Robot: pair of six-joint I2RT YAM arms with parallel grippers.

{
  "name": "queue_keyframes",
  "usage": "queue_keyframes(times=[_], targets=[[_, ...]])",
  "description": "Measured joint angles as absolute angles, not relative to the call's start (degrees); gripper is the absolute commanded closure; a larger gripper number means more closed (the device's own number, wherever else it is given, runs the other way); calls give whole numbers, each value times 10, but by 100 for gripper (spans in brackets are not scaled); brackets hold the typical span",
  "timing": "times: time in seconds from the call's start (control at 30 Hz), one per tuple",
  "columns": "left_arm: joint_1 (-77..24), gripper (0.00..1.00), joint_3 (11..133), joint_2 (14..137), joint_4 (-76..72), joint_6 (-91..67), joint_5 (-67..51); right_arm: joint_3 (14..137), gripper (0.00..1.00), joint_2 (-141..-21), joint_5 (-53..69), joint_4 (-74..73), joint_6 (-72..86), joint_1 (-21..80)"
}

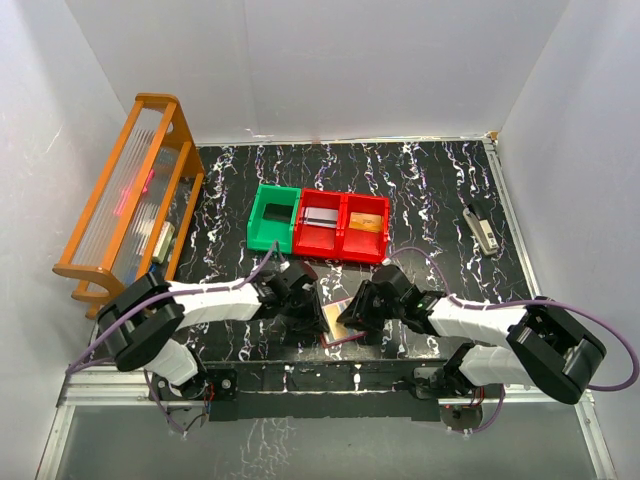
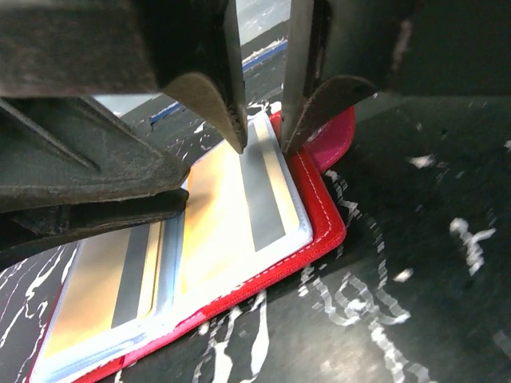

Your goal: Take the credit cards out of the card holder

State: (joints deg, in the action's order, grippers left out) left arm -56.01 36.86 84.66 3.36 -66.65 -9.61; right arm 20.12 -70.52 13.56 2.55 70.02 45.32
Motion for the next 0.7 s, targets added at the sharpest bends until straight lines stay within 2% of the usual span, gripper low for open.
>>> queue_keyframes(times=[0.1,0.47,0.7], targets=[[-561,93,411,887,50,-648,-95,218,71,-704,126,-12,678,451],[-561,99,441,902,74,-588,-64,306,69,-705,98,-122,603,453],[-561,100,486,923,123,-530,-36,322,69,-715,68,-172,583,453]])
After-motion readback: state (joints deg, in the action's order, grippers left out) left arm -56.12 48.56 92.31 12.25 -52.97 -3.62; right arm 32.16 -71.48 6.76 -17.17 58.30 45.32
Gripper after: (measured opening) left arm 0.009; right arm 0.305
